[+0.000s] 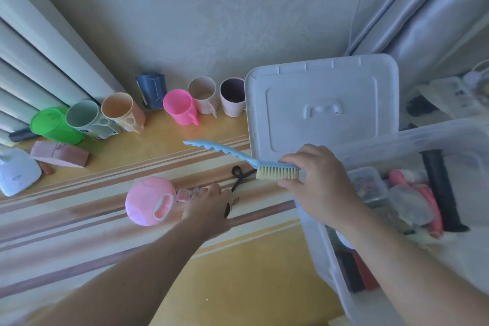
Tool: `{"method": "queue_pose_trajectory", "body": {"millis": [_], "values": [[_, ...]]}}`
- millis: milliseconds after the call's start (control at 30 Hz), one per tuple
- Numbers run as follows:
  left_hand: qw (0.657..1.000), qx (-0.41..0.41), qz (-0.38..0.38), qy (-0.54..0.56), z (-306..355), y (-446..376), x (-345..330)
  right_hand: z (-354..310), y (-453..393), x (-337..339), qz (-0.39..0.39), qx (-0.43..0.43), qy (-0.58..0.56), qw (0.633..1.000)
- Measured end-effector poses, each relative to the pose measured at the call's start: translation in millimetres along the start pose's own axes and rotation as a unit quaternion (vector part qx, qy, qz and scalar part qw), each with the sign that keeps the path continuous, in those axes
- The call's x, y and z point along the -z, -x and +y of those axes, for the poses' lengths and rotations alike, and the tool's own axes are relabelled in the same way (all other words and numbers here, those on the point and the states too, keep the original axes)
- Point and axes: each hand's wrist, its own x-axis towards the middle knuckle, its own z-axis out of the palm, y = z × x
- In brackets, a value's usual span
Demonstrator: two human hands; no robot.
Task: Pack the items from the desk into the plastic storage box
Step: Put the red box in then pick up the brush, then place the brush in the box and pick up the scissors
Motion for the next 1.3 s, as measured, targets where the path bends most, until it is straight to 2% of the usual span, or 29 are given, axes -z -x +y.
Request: {"method": "queue_pose_trajectory", "body": {"millis": [133,233,333,400,467,533,600,733,800,933,1067,1200,1300], "values": [[0.989,-0.055,0.1,0.095,31.5,31.0,51.6,53.0,24.0,49.9,0.011,-0.022,0.009,1.0],[0.949,-0.152,0.216,0.173,63.0,50.5,84.8,103.3,49.3,91.9,0.013,-0.069,0.002,0.997],[0.899,-0.23,0.281,0.244,104.7,64.8,112.0,150.3,85.8,124.2,-0.018,-0.102,0.012,0.995],[0.876,-0.242,0.307,0.281,136.0,70.3,122.9,183.2,109.6,140.2,-0.045,-0.137,0.017,0.989],[0.871,-0.214,0.329,0.297,168.8,71.2,126.3,211.3,128.3,156.8,-0.106,-0.167,0.009,0.98],[0.882,-0.171,0.316,0.305,202.6,69.2,126.0,228.1,140.5,166.6,-0.208,-0.152,0.045,0.965],[0.905,-0.162,0.274,0.282,233.5,65.1,120.8,234.5,147.6,164.1,-0.287,-0.112,0.09,0.947],[0.954,-0.144,0.177,0.195,283.6,58.2,109.6,224.7,151.6,141.8,-0.355,-0.066,0.075,0.93],[0.965,-0.124,0.123,0.197,301.4,54.9,103.9,217.2,150.2,135.1,-0.378,-0.065,0.066,0.921],[0.967,-0.092,0.087,0.223,320.3,46.4,90.5,222.0,145.1,142.0,-0.369,-0.058,0.093,0.923],[0.958,-0.042,0.059,0.277,332.2,40.1,83.8,224.3,140.1,163.5,-0.259,-0.028,0.045,0.964],[0.9,-0.005,0.006,0.436,344.4,38.3,83.1,216.5,131.8,164.8,-0.221,0.019,0.02,0.975],[0.887,0.0,0.038,0.461,349.9,37.8,84.3,211.3,126.5,154.4,-0.196,0.073,0.067,0.976]]}}
